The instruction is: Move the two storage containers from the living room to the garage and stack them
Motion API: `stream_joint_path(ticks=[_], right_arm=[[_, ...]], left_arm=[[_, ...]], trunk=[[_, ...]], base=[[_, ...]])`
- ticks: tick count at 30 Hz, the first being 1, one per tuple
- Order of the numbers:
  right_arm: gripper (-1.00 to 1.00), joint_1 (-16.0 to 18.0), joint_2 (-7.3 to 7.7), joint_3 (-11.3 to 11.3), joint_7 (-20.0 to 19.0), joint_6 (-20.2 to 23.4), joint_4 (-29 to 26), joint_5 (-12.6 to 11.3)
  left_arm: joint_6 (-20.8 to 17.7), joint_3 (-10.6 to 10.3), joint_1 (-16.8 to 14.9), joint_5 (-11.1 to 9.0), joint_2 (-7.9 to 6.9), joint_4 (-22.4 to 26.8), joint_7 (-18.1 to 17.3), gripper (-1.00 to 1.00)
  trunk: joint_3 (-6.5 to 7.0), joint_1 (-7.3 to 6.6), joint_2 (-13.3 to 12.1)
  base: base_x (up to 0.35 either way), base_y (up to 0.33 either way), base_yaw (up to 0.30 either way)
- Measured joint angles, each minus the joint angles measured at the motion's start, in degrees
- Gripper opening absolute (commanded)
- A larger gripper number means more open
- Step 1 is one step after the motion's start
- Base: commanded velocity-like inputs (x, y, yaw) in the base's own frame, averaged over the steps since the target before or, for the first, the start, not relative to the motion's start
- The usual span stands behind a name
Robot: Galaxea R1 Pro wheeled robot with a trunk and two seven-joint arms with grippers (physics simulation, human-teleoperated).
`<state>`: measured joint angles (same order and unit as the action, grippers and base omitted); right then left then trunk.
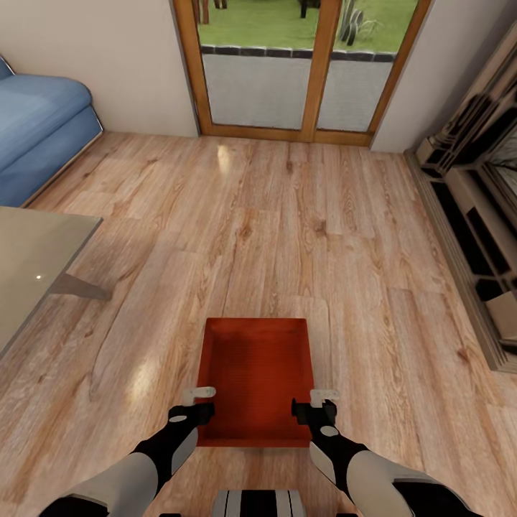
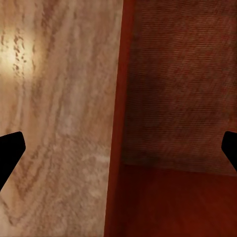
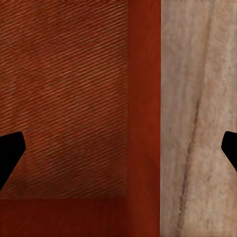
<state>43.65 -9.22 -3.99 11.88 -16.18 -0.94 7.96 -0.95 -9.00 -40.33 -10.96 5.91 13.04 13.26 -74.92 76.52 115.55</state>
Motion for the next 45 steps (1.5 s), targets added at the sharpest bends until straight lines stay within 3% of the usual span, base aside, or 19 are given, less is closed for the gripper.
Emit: stream_joint_path(ticks=[16, 22, 28, 45], right_arm=[[1.00, 0.00, 0.06, -0.08, 0.04, -0.20, 0.00, -0.19], [1.00, 0.00, 1.45, -0.10, 0.06, -0.20, 0.07, -0.22], [1.00, -0.28, 1.90, -0.14, 0.05, -0.25, 0.09, -0.21], [1.00, -0.35, 1.53, -0.14, 0.00, -0.28, 0.99, -0.22]], left_arm=[[0.00, 0.00, 0.00, 0.01, -0.08, 0.02, 0.12, 1.00], [0.00, 0.00, 0.00, 0.01, -0.09, 0.08, 0.34, 1.00], [0.00, 0.00, 0.00, 0.01, -0.09, 0.15, 0.37, 1.00], [0.00, 0.00, 0.00, 0.00, -0.13, 0.10, 0.37, 1.00]], trunk=[[0.00, 0.00, 0.00], [0.00, 0.00, 0.00], [0.00, 0.00, 0.00], [0.00, 0.00, 0.00]], base=[[0.000, 0.000, 0.000], [0.000, 0.000, 0.000], [0.000, 0.000, 0.000], [0.000, 0.000, 0.000]])
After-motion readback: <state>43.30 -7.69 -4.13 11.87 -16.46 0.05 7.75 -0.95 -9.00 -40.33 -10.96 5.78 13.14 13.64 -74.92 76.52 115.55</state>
